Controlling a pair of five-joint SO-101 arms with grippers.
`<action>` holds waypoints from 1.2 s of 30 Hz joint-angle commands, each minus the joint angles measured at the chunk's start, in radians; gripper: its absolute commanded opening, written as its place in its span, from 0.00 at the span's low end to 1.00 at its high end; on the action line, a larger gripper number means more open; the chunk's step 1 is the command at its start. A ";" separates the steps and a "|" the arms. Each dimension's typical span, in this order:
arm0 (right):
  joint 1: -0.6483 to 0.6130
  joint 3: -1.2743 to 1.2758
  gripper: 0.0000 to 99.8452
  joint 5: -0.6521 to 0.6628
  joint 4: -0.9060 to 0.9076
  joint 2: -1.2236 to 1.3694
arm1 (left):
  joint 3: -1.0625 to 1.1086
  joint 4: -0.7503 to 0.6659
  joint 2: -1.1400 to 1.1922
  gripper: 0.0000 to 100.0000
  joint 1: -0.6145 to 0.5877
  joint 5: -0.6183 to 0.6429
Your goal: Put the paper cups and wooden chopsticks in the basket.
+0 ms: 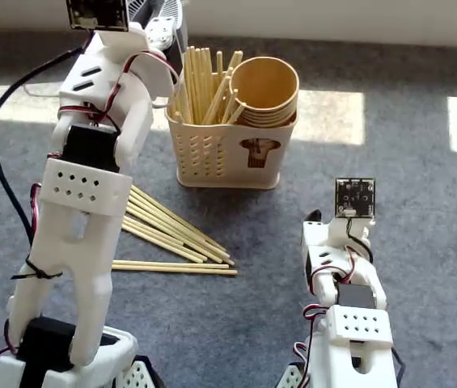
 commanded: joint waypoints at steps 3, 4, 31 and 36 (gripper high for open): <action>-0.008 -0.007 0.13 0.011 -0.027 -0.016 | -0.045 0.103 -0.010 0.10 0.013 0.008; -0.008 -0.007 0.13 0.011 -0.027 -0.016 | -0.047 0.127 -0.010 0.12 0.013 0.008; -0.008 -0.007 0.13 0.011 -0.028 -0.016 | 0.061 0.704 -0.271 0.12 -0.278 0.002; -0.005 -0.007 0.13 0.011 -0.030 -0.016 | 0.134 0.799 -0.271 0.12 -0.390 0.002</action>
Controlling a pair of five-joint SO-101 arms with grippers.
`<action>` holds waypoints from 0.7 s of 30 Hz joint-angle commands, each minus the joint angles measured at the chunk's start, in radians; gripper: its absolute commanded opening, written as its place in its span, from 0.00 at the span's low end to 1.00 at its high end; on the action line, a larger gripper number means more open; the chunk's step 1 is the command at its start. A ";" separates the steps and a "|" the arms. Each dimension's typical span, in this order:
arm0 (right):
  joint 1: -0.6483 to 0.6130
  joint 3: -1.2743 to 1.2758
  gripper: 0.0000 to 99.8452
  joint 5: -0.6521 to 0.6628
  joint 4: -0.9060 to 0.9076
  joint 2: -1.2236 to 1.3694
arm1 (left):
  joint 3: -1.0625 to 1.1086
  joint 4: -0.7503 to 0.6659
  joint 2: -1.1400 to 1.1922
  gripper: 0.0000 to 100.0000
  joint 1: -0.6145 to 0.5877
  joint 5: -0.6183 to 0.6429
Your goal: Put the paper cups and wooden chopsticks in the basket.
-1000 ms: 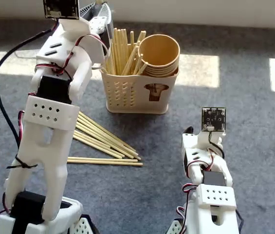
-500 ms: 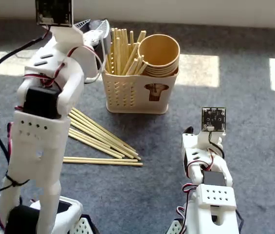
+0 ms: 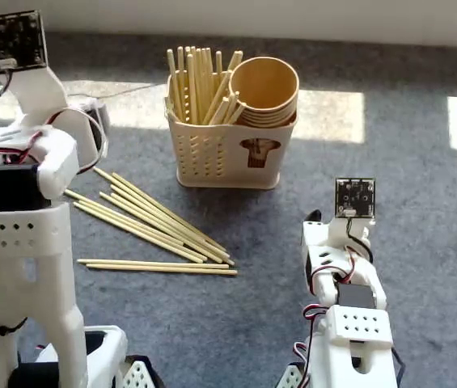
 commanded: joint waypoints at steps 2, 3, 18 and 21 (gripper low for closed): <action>-0.004 -0.007 0.13 0.011 -0.030 -0.016 | 0.028 0.109 -0.027 0.12 -0.097 0.002; -0.004 -0.007 0.13 0.011 -0.030 -0.016 | 0.039 0.138 -0.028 0.12 -0.116 0.002; 0.022 -0.070 0.13 0.078 0.140 -0.016 | 0.657 -0.029 -0.357 0.00 -0.415 -0.126; 0.012 -0.150 0.13 0.081 0.248 -0.016 | 0.842 -0.118 -0.449 0.00 -0.421 -0.126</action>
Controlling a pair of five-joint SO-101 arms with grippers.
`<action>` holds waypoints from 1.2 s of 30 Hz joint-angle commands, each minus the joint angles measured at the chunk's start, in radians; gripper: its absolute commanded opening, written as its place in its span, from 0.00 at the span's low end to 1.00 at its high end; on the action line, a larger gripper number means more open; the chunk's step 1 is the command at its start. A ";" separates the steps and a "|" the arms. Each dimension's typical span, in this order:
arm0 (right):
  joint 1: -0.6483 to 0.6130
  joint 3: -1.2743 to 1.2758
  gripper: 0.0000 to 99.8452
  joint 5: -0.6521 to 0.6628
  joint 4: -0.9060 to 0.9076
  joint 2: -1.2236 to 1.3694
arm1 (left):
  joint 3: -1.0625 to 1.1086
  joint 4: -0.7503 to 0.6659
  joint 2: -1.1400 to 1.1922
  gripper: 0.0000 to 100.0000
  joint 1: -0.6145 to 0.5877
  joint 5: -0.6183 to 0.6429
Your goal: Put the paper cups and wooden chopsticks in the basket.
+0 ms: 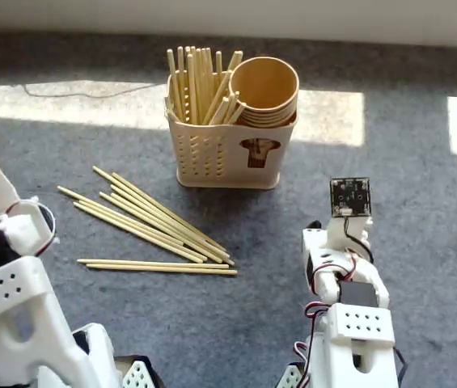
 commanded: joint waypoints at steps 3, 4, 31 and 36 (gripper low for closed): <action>-0.010 -0.163 0.13 0.044 0.183 -0.016 | 0.269 -0.170 -0.160 0.00 -0.015 -0.008; -0.024 -0.182 0.13 0.066 0.209 -0.016 | 0.295 -0.192 -0.177 0.00 -0.015 -0.008; -0.739 -0.803 0.13 0.184 0.710 0.383 | 0.509 -0.362 -0.222 0.00 -0.015 -0.043; -0.746 -0.814 0.14 0.184 0.611 0.601 | 0.510 -0.362 -0.222 0.00 -0.015 -0.043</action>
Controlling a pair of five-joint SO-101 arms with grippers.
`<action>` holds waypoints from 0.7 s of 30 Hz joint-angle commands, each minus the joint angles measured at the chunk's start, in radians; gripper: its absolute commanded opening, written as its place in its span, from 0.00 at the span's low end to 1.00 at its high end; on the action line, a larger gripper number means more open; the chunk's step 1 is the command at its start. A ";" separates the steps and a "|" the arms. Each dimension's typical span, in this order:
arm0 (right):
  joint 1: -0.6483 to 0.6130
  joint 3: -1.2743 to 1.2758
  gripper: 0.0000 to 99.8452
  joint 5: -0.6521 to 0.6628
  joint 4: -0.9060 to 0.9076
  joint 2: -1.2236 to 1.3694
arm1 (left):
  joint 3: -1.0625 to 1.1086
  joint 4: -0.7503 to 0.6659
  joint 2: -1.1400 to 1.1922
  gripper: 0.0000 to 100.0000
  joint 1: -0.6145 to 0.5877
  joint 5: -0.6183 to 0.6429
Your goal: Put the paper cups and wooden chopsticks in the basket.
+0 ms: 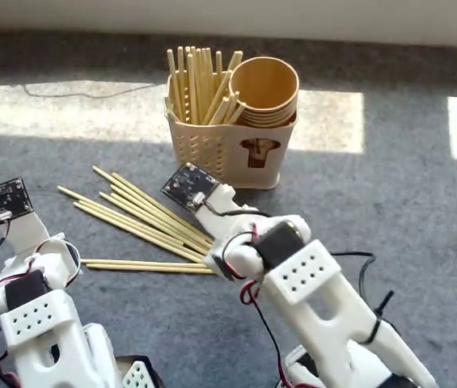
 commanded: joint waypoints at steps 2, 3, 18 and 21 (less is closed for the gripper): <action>-0.013 -0.050 0.14 0.009 -0.097 0.171 | -0.002 -0.020 -0.021 0.00 -0.007 -0.005; -0.013 -0.050 0.14 0.009 -0.119 0.203 | -0.002 -0.020 -0.021 0.00 -0.007 -0.005; -0.036 -0.050 0.14 0.009 -0.331 0.423 | -0.002 -0.020 -0.022 0.00 -0.007 -0.006; -0.030 -0.064 0.13 0.009 -0.346 0.463 | -0.002 -0.020 -0.022 0.00 -0.007 -0.006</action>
